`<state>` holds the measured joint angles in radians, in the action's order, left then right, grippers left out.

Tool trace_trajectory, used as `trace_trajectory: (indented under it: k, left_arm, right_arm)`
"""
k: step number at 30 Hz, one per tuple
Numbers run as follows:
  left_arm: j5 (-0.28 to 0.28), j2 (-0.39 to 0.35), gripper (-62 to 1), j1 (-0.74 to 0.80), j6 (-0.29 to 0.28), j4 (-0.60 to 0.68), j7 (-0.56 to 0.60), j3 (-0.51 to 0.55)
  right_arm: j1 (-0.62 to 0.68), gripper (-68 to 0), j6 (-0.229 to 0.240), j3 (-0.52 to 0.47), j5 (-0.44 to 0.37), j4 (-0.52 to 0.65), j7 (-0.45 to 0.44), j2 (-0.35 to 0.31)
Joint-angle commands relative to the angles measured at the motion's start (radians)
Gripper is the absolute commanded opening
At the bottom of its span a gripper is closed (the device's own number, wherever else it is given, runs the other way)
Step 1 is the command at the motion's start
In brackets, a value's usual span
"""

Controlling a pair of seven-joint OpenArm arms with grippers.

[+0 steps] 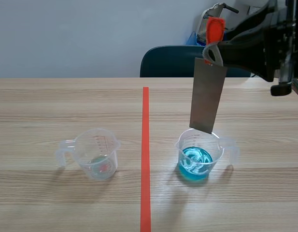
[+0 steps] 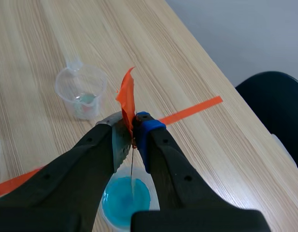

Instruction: Do the redox reaction experiment

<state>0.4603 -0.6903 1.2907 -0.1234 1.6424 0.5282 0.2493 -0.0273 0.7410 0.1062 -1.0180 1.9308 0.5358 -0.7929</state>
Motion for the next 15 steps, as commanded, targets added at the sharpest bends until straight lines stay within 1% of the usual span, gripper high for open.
trace_trajectory:
  k: [1, 7, 15]
  left_arm:
    - [-0.001, -0.003, 1.4, 0.003, 0.002, 0.013, 0.014, 0.002]
    - [-0.001, -0.003, 1.4, 0.003, 0.002, 0.013, 0.014, 0.002]
    - [-0.001, -0.003, 1.4, 0.002, 0.002, 0.013, 0.014, 0.002]
  right_arm:
    - [0.0, -66.9, 0.005, -0.021, -0.008, 0.028, -0.011, -0.02]
    - [0.05, -66.9, 0.005, -0.072, -0.008, 0.034, -0.011, -0.019]
    - [0.066, -66.9, 0.005, -0.074, -0.008, 0.034, -0.011, -0.019]
